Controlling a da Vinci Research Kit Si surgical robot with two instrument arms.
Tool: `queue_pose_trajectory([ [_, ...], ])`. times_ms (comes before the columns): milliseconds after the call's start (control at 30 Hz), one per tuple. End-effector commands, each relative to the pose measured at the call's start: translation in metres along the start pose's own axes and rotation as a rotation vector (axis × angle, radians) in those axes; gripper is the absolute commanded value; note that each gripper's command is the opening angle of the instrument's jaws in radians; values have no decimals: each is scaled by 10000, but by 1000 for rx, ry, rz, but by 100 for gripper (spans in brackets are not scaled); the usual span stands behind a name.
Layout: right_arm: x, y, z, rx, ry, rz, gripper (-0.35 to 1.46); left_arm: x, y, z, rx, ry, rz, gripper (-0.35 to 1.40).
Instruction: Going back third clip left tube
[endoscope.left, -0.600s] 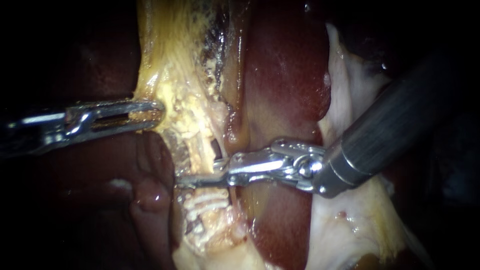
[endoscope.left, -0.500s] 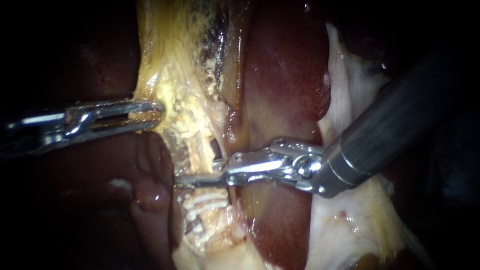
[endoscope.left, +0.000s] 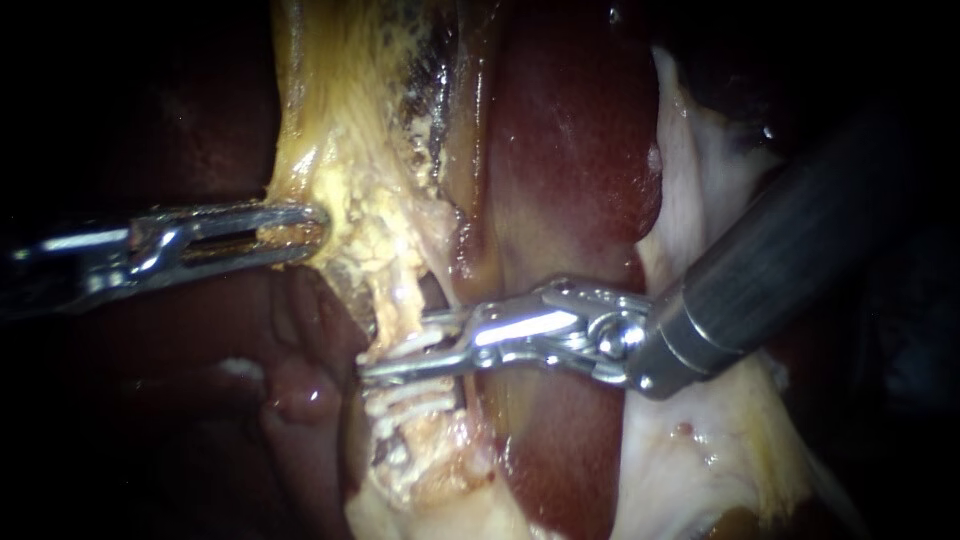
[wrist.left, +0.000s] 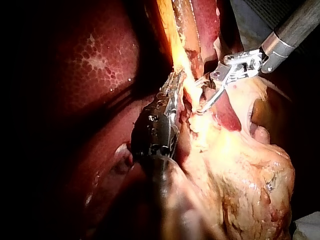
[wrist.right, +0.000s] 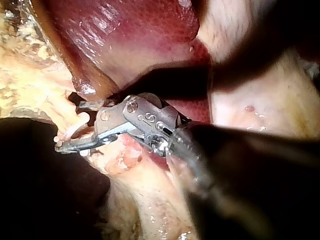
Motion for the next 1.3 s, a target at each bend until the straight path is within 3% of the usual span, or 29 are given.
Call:
queue_pose_trajectory([
  [33, -1, -1, -1, 3, 9, -37, 60, 0, 0, 0, 0, 0, 0, -35],
  [400, -8, -6, -56, -15, 9, -188, 60, 0, 0, -1, 0, 0, 0, -35],
  [533, 7, -12, -89, -27, 16, -240, 60, 0, 0, -1, 0, 0, 0, -35],
  [700, 38, -18, -133, -22, 51, -287, 60, 0, 0, -1, 0, 0, 1, -35],
  [867, 59, -34, -165, -8, 55, -325, 60, 0, 1, -1, 1, 1, 1, -35],
  [1067, 69, -49, -174, 11, 53, -350, 60, 2, 2, 3, 0, -1, 2, -35],
  [1300, 68, -50, -174, 15, 52, -362, 60, 12, 17, 28, -9, 0, 16, -35],
])
